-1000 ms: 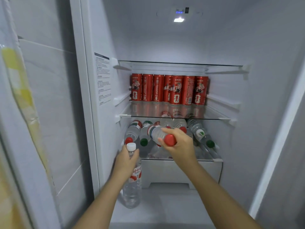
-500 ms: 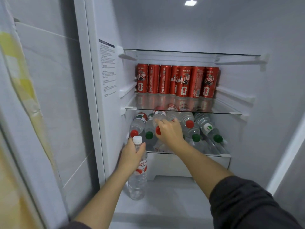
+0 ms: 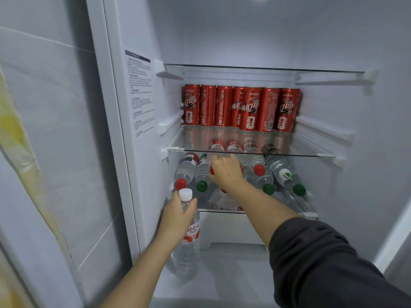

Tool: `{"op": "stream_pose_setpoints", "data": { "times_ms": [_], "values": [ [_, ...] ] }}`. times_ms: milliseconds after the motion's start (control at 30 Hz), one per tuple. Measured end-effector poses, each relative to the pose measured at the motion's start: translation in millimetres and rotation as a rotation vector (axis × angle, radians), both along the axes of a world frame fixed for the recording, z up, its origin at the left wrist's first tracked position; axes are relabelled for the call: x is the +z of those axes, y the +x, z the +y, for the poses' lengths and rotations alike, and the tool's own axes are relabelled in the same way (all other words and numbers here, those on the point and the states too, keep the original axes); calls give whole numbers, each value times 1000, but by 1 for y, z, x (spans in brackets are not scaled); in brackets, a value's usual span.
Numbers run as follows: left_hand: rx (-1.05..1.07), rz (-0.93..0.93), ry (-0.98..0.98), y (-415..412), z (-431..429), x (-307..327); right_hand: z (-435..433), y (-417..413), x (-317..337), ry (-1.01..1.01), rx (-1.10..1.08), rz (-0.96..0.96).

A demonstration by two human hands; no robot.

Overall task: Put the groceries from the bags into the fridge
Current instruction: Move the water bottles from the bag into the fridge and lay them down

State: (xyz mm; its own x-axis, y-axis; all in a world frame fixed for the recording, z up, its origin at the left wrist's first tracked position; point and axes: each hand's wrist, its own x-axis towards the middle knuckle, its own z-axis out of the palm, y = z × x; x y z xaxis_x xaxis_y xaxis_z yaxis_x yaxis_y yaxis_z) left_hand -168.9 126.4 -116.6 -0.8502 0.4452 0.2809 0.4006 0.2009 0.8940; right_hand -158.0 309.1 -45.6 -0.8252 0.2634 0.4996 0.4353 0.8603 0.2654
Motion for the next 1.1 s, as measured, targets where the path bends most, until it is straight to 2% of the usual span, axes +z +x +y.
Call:
{"op": "stream_pose_setpoints", "data": {
  "times_ms": [300, 467, 667, 833, 1000, 1100],
  "values": [
    [-14, -7, -19, 1, -1, 1, -1, 2, 3, -25, -5, -38],
    [-26, -9, -37, 1, -1, 2, 3, 9, 21, -77, 0, -155],
    [-40, -16, -58, 2, -2, 3, 0, 11, 23, -165, -62, -199],
    [-61, -26, -83, 4, -5, 8, -6, 37, 4, -138, 14, 41],
    [-77, -16, -174, -1, -7, 16, 4, 99, -54, -174, 204, 279],
    [-42, 56, -271, -7, -8, 25, 16, 125, -89, -236, 150, 276]
  ]
}}
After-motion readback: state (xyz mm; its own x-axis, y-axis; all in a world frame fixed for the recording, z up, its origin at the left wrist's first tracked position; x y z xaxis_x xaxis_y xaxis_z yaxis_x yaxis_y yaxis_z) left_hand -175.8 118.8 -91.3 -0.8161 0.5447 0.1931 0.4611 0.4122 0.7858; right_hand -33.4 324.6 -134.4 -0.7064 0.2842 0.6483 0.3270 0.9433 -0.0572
